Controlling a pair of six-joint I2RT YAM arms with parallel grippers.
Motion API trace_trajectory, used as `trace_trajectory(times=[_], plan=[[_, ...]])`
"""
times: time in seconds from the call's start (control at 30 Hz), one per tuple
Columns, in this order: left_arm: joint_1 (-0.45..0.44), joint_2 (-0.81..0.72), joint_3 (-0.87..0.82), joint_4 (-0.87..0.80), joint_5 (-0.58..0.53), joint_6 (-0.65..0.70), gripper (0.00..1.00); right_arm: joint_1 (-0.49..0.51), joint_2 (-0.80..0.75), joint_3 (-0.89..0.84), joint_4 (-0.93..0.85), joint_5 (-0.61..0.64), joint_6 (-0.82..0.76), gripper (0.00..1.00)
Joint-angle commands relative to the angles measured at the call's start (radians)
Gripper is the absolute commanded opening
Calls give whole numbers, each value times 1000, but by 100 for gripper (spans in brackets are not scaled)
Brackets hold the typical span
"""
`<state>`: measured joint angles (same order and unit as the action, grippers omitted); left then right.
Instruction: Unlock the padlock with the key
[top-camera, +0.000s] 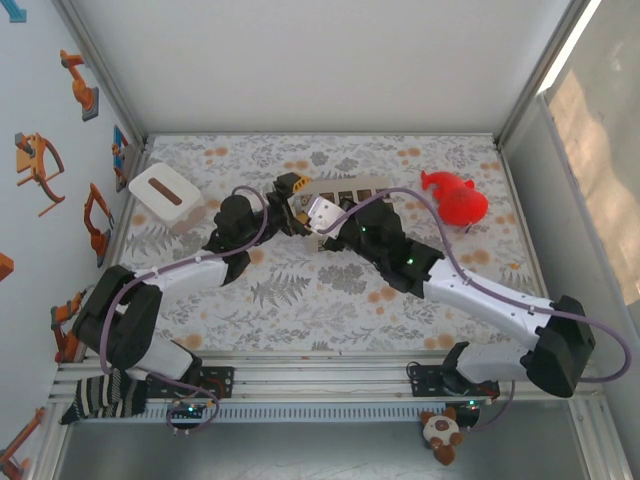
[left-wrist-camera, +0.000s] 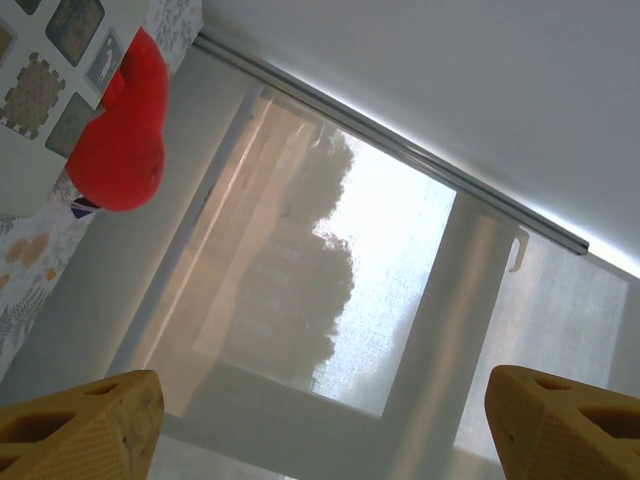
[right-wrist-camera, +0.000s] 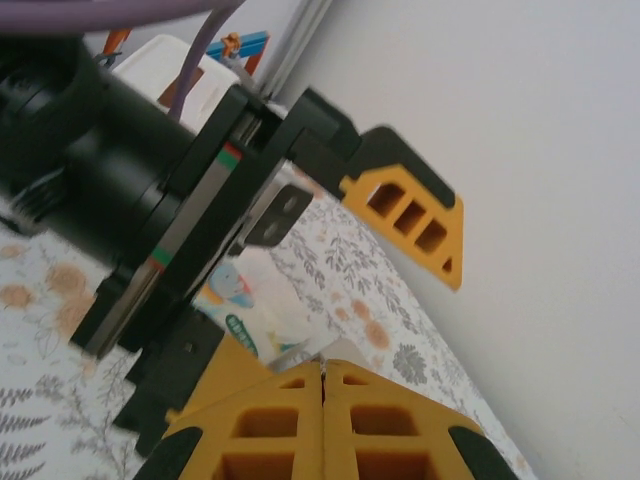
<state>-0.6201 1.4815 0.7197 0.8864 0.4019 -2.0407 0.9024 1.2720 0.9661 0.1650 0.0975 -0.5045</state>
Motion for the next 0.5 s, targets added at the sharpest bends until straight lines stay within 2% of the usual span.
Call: trace_trajectory(times=[0.0,0.17,0.3,0.47], plan=[[-24,-3,10,83,-66,-116,83,-18,18,-6,175,9,35,0],[-38,-13,25,68,-81,-119,76,-49,42,-26,219,-19,60,0],[-43,-19,22,67,-97,-127,66,-66,59,-32,223,-42,78,0],[-43,-27,17,64,-115,-134,63,-70,78,-43,207,-50,82,0]])
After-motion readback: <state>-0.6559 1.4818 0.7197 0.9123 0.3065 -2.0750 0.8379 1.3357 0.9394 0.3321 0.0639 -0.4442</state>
